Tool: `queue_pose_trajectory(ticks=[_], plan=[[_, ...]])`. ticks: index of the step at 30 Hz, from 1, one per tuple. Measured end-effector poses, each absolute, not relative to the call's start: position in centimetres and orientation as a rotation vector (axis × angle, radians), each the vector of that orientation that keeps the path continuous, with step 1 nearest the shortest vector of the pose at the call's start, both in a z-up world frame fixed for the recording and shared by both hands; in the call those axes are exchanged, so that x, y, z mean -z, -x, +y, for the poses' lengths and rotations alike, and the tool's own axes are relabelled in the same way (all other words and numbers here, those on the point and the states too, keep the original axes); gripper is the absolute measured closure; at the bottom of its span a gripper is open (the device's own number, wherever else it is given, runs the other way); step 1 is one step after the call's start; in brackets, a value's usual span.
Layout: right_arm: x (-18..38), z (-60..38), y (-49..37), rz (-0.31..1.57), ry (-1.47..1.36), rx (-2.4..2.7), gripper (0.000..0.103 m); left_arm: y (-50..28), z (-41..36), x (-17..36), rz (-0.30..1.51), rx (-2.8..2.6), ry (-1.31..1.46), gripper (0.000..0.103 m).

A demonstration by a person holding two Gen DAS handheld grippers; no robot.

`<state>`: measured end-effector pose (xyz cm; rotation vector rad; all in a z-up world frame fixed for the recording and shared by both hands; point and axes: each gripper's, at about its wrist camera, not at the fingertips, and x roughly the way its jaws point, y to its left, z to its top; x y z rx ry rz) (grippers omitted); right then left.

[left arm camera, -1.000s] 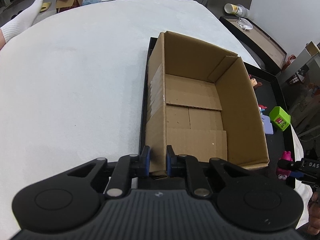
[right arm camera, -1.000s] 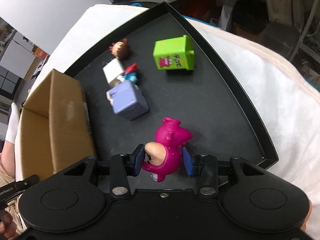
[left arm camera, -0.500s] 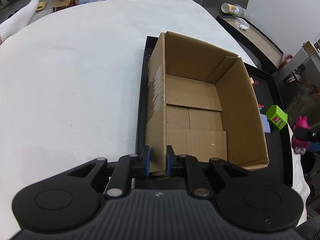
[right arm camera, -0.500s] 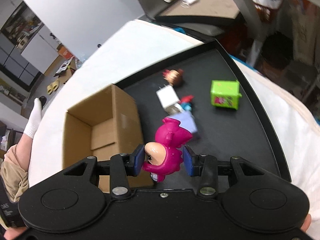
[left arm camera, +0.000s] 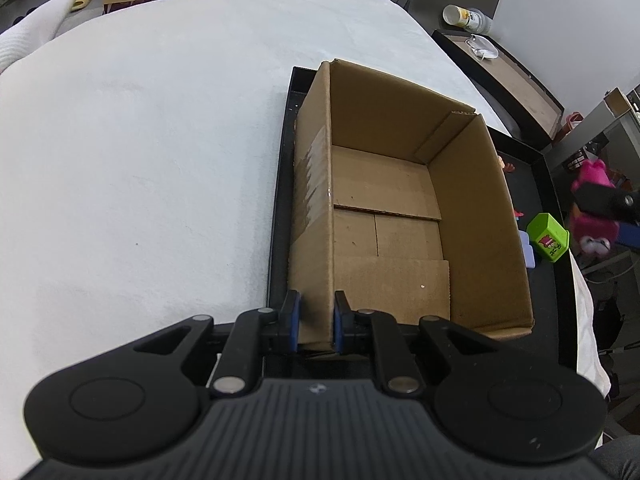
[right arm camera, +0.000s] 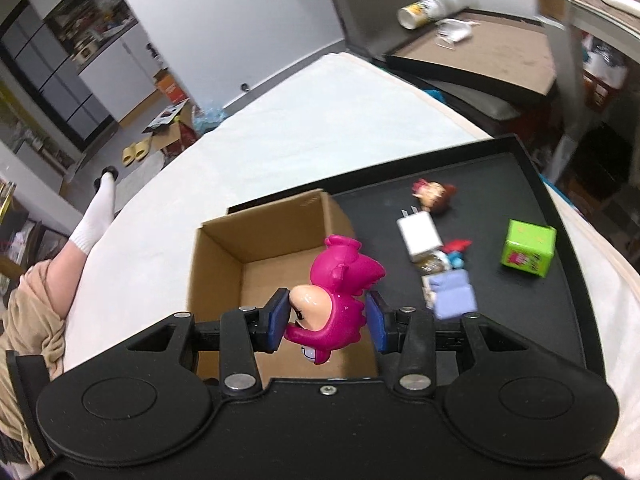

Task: Organize rigid objects
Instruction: 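Carry the magenta pig into the box with the right tool and release it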

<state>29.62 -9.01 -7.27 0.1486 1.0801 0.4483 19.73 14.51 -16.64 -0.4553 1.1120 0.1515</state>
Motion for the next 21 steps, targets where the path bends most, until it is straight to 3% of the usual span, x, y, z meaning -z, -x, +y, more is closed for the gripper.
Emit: queue_pose_trajectory(ticks=[21], plan=[[9.8, 0.8, -31.6, 1.134, 0.053, -0.578, 0.062, -19.5, 15.3, 16.9, 1.115, -0.127, 0.509, 0.087]])
